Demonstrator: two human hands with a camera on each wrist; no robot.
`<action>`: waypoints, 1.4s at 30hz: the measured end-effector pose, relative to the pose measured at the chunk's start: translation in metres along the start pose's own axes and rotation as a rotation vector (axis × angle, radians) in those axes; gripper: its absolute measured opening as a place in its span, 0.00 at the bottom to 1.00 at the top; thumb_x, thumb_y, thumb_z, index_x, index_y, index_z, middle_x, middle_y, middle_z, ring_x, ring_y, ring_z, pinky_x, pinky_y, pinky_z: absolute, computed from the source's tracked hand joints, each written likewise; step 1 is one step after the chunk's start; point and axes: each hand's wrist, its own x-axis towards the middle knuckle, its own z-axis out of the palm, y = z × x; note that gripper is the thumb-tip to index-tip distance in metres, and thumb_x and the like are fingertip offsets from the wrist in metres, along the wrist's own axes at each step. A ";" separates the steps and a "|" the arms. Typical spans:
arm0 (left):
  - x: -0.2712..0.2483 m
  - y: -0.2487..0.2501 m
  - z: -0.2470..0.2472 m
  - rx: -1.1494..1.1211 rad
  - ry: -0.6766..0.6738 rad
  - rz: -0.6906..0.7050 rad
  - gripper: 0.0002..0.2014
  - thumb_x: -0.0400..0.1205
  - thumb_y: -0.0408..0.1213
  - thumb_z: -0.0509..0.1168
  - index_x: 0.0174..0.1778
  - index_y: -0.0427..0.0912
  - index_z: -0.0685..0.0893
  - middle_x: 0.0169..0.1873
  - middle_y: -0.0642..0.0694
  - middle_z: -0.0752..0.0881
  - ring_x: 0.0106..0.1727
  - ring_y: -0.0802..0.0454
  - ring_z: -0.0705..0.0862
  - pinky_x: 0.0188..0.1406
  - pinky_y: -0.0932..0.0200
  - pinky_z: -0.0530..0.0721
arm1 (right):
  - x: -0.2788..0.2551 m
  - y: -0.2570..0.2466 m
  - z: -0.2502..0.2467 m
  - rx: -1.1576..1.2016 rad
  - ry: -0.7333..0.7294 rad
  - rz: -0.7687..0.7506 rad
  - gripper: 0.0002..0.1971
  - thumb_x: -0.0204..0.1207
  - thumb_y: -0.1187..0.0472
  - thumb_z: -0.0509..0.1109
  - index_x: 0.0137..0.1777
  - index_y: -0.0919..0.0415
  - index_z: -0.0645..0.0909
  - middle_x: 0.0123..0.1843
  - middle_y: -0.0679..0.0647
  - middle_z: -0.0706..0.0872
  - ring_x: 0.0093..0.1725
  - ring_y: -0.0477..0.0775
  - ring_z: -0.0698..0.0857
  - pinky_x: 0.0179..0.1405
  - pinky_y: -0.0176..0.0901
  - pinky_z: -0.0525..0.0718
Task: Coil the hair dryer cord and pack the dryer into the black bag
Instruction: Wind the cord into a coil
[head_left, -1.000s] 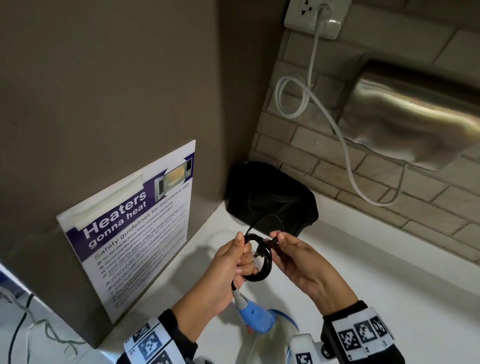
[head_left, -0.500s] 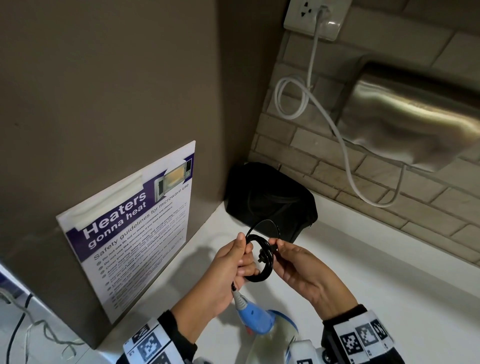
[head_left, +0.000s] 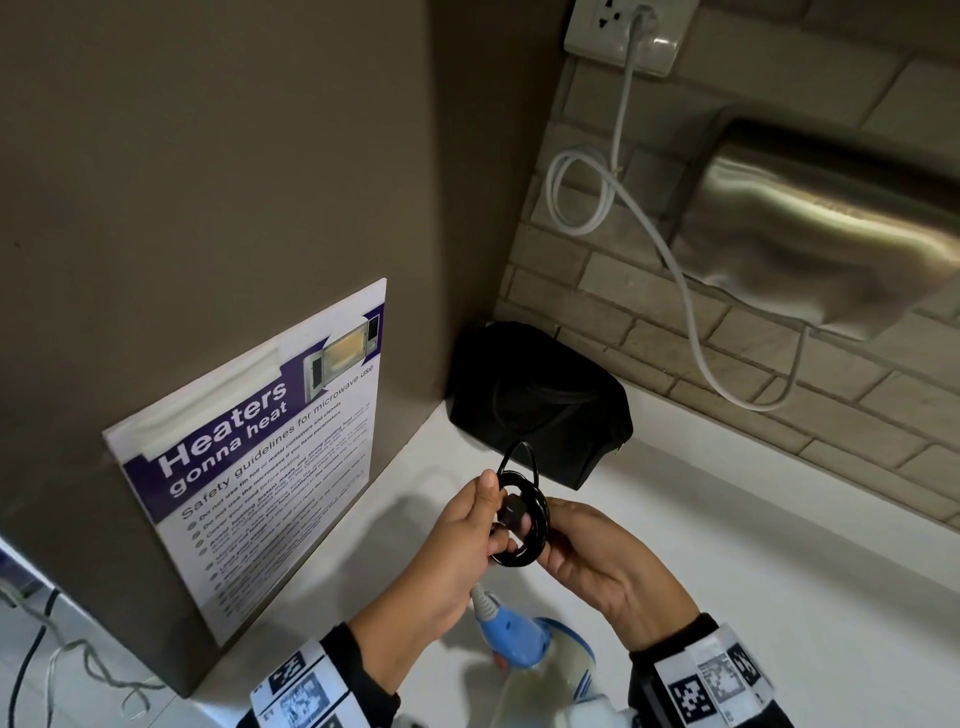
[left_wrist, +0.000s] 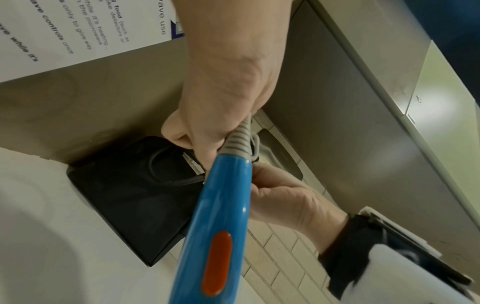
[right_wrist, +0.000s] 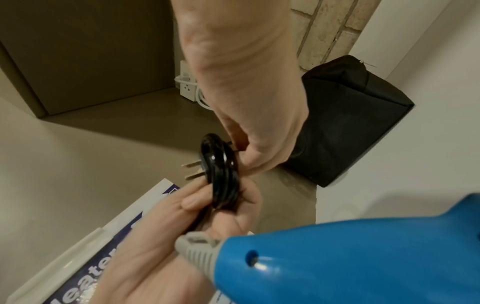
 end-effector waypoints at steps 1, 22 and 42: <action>0.001 -0.001 -0.001 -0.016 0.001 -0.002 0.22 0.86 0.52 0.50 0.58 0.40 0.82 0.25 0.53 0.80 0.21 0.61 0.70 0.62 0.49 0.81 | -0.001 0.000 0.001 -0.010 -0.010 0.000 0.11 0.80 0.77 0.58 0.44 0.78 0.82 0.33 0.67 0.88 0.27 0.53 0.87 0.26 0.37 0.89; 0.011 -0.007 -0.002 0.045 0.179 0.099 0.14 0.86 0.51 0.51 0.53 0.50 0.78 0.55 0.49 0.84 0.51 0.59 0.84 0.54 0.64 0.78 | -0.045 0.007 0.011 -0.908 -0.078 -0.378 0.26 0.79 0.69 0.67 0.67 0.38 0.74 0.48 0.41 0.84 0.50 0.41 0.86 0.49 0.30 0.84; 0.016 -0.004 -0.008 0.107 0.116 0.118 0.19 0.87 0.49 0.52 0.58 0.40 0.82 0.54 0.43 0.91 0.56 0.48 0.90 0.66 0.44 0.82 | -0.074 0.010 -0.002 -1.091 -0.177 -0.154 0.15 0.81 0.70 0.58 0.63 0.52 0.67 0.43 0.53 0.90 0.42 0.45 0.86 0.51 0.38 0.83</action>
